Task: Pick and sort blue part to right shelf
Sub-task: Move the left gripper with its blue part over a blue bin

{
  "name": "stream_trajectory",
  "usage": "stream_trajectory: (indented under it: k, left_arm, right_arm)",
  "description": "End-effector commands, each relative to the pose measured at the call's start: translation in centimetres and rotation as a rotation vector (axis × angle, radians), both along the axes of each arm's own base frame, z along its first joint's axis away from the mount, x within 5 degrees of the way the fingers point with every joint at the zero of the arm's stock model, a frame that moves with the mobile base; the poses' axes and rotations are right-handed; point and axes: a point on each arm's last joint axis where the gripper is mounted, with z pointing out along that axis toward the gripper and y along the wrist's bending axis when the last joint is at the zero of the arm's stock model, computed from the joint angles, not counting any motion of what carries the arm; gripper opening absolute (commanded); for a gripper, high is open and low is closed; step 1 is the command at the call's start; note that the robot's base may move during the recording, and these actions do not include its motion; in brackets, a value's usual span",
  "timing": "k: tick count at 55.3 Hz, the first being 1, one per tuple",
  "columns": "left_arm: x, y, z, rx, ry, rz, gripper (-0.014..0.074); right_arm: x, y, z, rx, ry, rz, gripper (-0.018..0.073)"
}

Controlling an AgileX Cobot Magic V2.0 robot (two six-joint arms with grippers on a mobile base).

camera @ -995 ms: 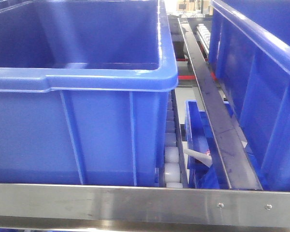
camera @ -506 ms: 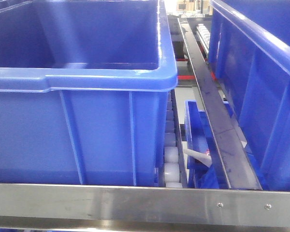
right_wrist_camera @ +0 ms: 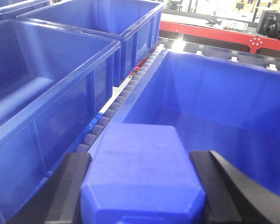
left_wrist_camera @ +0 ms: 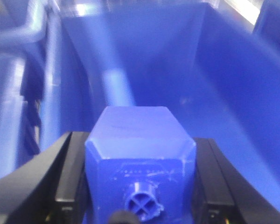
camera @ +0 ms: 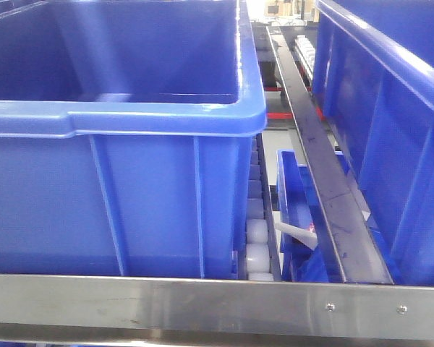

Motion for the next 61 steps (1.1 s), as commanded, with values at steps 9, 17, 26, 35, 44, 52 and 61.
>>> stream_trajectory:
  k: [9,17,26,35,44,52,61]
  left_arm:
    - [7.4,-4.8,1.0,0.089,0.023,-0.128,0.025]
    - [12.4,-7.4,-1.3,0.126,0.126,-0.148,0.025]
    - [17.1,-9.5,-4.7,0.151,0.231,-0.148,0.025]
    - [19.7,-10.7,-6.6,0.156,0.314,-0.144,0.025]
    - [20.8,-11.2,-8.6,0.177,0.378,-0.144,0.0255]
    - [20.9,-11.2,-9.2,0.187,0.403,-0.143,0.0364]
    - [20.8,-11.2,-9.1,0.19,0.412,-0.143,0.05]
  right_arm:
    - [-0.1,0.1,1.7,0.01,-0.112,0.016,0.0185]
    - [-0.1,0.1,1.8,0.012,-0.119,0.018,0.0185]
    - [-0.1,0.1,1.8,0.011,-0.118,0.018,0.0185]
    - [-0.1,0.1,1.8,0.012,-0.119,0.018,0.0185]
    - [-0.1,0.1,1.8,0.012,-0.119,0.018,0.0185]
    - [-0.1,0.1,1.8,0.012,-0.119,0.018,0.0185]
    - [-0.1,0.1,1.8,0.011,-0.118,0.018,0.0185]
